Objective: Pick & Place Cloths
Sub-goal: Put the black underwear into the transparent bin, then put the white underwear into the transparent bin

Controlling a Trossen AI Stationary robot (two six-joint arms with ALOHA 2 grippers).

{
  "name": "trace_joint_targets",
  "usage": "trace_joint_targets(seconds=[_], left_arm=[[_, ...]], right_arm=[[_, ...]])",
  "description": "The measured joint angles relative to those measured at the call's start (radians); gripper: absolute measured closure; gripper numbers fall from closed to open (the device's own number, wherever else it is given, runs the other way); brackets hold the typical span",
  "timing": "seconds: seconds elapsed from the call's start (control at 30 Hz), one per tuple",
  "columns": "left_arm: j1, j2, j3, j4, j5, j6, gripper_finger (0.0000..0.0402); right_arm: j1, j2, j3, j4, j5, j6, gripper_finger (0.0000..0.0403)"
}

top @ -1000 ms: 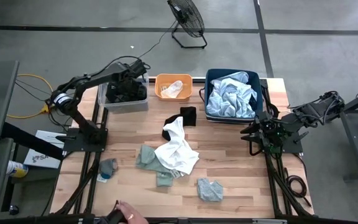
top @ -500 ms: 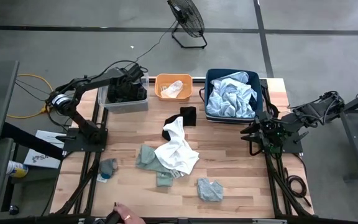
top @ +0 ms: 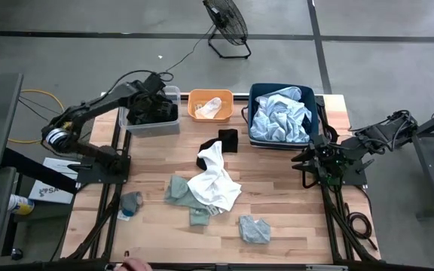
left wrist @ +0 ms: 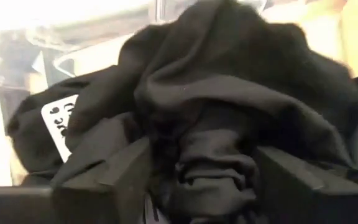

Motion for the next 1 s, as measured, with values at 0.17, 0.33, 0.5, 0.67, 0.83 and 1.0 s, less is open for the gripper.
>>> trace_joint_targets(seconds=[0.17,0.33,0.5,0.67,0.83,1.0], left_arm=[[0.0,-0.076,0.0,0.004,-0.003,0.025,0.0083],[-0.022,-0.164,0.001,0.032,-0.013,0.096,0.0055],[-0.078,-0.249,0.003,0.088,-0.028,0.19,0.0053],[-0.201,-0.282,0.003,0.1,0.026,0.251,0.0052],[-0.352,-0.282,0.003,0.119,0.067,0.267,0.0052],[-0.53,-0.274,0.003,0.159,0.073,0.319,0.0052]], right_arm=[[0.0,0.0,0.0,0.0,0.0,0.0,0.0279],[0.0,0.0,0.0,0.0,0.0,0.0,0.0279],[0.0,0.0,0.0,0.0,0.0,0.0,0.0279],[0.0,0.0,0.0,0.0,0.0,0.0,0.0279],[0.0,0.0,0.0,0.0,0.0,0.0,0.0279],[0.0,0.0,0.0,0.0,0.0,0.0,0.0279]])
